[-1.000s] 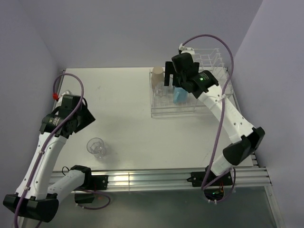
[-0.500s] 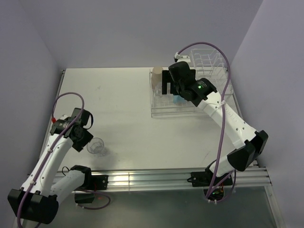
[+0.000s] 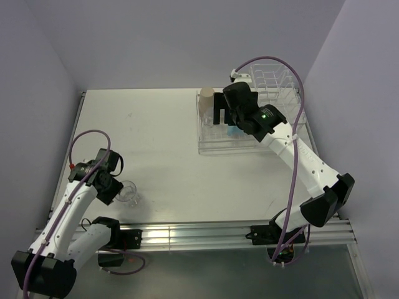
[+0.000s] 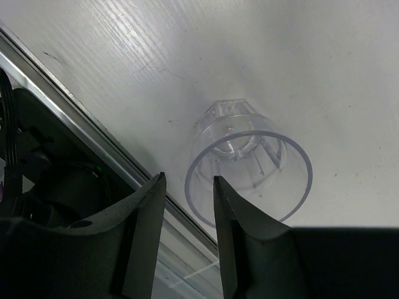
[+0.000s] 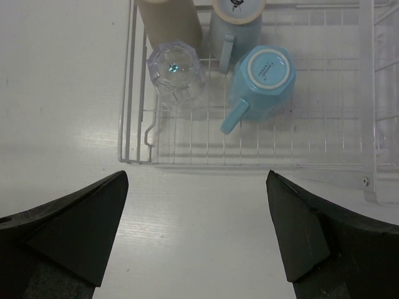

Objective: Load the cups into the dish rack

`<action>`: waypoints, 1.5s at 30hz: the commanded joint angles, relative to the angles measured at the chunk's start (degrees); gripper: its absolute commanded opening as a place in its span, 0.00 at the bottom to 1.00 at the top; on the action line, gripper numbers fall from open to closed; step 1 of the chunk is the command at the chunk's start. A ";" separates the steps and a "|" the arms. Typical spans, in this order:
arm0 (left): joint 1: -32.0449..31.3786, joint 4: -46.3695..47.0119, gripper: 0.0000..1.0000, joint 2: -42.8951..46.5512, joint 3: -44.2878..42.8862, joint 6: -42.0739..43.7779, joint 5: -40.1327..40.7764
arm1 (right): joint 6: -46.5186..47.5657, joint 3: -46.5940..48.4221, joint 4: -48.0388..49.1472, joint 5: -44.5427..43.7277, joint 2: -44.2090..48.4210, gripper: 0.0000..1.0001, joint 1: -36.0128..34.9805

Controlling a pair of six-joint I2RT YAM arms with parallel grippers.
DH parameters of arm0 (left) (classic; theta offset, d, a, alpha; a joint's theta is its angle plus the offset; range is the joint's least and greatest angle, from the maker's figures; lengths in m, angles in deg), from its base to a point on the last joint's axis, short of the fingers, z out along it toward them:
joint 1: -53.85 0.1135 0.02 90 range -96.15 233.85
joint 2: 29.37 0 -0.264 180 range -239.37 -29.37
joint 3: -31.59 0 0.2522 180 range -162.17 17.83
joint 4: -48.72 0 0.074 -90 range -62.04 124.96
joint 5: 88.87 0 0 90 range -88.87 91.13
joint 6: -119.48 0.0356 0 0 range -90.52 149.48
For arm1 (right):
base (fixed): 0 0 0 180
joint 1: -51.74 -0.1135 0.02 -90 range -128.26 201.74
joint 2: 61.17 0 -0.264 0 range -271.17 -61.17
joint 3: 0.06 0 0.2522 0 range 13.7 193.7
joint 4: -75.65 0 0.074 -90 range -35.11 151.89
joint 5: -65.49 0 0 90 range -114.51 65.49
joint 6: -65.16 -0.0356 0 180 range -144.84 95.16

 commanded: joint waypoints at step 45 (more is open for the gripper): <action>-8.21 87.63 0.00 -16.33 -11.11 6.28 -65.21 | -7.65 -26.52 32.52 29.76 33.68 1.00 -0.53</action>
